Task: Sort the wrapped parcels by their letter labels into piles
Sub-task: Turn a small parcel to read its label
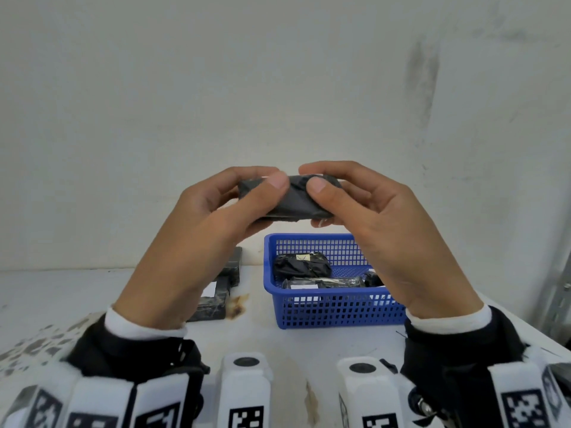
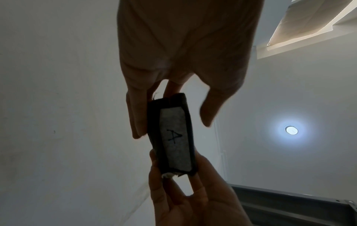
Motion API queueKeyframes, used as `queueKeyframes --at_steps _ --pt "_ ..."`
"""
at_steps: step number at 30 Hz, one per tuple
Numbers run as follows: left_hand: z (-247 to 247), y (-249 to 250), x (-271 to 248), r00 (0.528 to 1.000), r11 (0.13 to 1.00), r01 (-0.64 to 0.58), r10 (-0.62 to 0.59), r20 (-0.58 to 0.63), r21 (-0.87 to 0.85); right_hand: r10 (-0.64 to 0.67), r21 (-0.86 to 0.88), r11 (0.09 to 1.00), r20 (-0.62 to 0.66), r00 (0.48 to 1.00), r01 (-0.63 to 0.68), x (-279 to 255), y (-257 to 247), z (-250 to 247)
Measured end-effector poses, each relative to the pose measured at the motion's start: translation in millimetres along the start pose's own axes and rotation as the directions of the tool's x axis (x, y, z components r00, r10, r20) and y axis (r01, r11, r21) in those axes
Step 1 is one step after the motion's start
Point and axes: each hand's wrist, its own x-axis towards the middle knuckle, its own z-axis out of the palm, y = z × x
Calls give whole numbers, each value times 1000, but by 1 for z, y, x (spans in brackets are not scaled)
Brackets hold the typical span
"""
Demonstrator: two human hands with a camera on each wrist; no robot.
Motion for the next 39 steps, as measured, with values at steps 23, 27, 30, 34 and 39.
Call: queueKeyframes --at_steps 23,27,30,34,39 --pt "21 -46 20 973 969 206 -186 -140 140 220 -92 971 -9 975 -220 2 22 -53" --pt "13 -86 38 941 911 320 -275 -195 259 357 -210 906 -84 930 -366 12 50 -76" --pt "9 -116 56 919 840 387 -319 -229 382 431 -277 844 -161 888 -459 28 73 -92" --pt "7 -141 84 873 685 474 -450 -190 554 485 -419 733 -231 844 -536 64 107 -108" --pt "7 -162 118 812 534 489 -567 -137 690 617 -673 498 -167 769 -547 112 151 -112"
